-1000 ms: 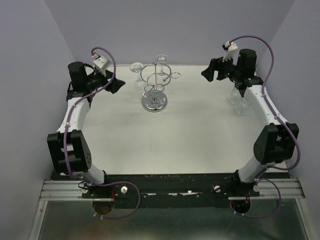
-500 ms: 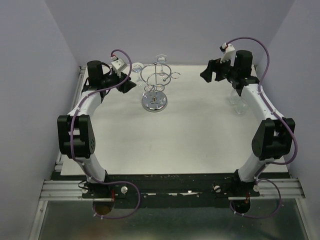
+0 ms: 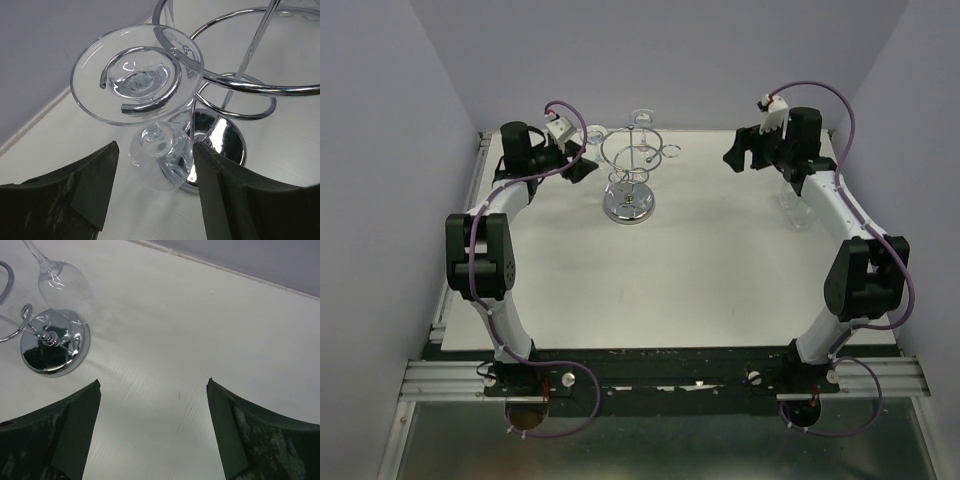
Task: Take the wine glass off the wine glass rack
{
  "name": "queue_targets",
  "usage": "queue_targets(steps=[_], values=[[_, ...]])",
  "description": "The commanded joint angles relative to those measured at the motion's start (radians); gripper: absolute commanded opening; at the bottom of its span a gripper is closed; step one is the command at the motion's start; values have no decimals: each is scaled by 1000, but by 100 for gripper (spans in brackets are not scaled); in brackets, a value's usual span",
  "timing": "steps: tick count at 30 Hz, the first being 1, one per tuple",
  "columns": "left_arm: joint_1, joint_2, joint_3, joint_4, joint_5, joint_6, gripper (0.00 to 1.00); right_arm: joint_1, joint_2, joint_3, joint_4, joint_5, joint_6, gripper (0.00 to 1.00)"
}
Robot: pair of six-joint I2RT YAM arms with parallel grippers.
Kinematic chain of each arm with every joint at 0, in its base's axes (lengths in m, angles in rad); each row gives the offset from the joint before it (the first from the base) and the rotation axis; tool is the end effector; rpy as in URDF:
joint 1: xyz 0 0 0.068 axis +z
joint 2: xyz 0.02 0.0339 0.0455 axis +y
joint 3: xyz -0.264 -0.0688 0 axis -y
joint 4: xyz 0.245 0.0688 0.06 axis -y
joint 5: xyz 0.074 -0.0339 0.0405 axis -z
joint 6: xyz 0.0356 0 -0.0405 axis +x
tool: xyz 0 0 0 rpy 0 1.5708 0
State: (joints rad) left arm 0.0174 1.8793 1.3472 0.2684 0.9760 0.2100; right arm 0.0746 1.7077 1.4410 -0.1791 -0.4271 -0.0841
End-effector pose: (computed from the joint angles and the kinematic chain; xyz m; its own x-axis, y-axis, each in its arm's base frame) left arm 0.4329 -0.0220 0.2680 -0.0903 0.1153 -0.9892 0.8267 0.5625 -0.0099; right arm 0.4020 0.0448 0.3225 -0.3915 -0.1059 -0.9141 -0.4751 0.8740 0.1022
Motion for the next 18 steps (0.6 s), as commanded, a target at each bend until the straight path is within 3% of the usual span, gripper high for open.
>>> queue_targets(steps=[1, 18], values=[[-4, 30, 17, 123, 52, 11, 76, 1, -13, 18, -54, 5, -22, 94], [-11, 127, 49, 284, 122, -92, 61, 96, 10, 19, -123, 82, -146, 96]])
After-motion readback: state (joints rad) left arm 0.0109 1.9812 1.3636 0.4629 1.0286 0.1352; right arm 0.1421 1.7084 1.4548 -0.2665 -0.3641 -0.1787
